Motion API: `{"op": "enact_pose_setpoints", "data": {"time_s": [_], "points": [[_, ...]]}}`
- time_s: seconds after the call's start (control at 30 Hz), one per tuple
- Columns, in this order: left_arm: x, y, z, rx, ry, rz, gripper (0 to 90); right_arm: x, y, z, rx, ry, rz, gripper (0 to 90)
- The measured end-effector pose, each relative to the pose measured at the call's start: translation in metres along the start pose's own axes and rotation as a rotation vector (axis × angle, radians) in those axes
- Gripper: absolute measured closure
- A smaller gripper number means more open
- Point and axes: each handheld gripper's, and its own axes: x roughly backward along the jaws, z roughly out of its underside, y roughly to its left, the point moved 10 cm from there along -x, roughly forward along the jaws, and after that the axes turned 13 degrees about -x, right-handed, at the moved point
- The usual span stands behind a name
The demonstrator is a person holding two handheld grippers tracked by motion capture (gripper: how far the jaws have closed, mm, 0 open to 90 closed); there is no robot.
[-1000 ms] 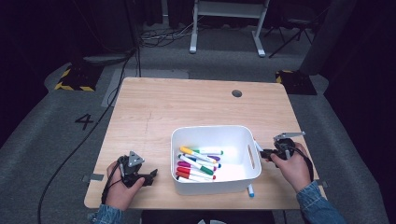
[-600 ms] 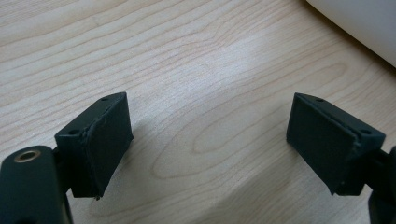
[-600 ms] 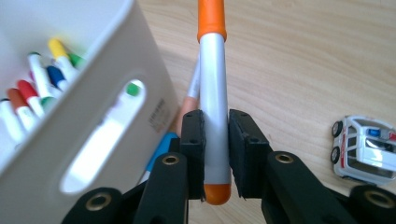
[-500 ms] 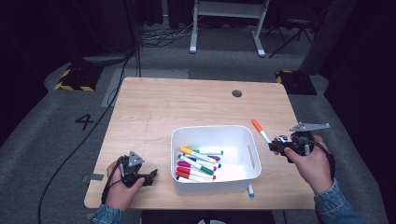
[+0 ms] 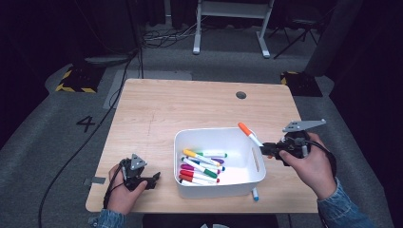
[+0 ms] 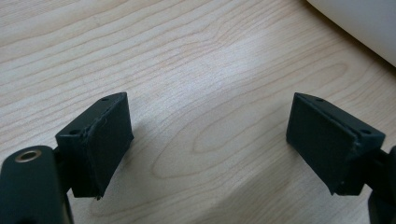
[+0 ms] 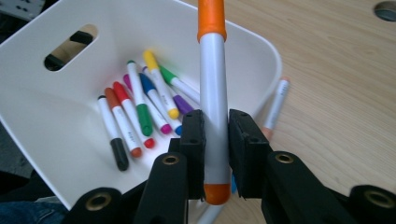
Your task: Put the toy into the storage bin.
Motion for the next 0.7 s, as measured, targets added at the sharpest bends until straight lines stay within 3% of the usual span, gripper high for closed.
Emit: {"op": "enact_pose_setpoints", "data": {"time_s": [0.13,0.37,0.7], "points": [[0.001,0.001,0.001,-0.007,0.006,-0.01,14.6,-0.016,0.021,-0.006,0.052,0.042,-0.047,76.7],[0.001,0.0,0.001,-0.002,0.002,-0.004,14.6,-0.043,0.053,-0.01,0.091,0.126,-0.095,76.7],[0.001,0.001,0.001,-0.009,0.002,-0.007,14.4,-0.069,0.07,-0.016,0.141,0.201,-0.102,76.6]]}}
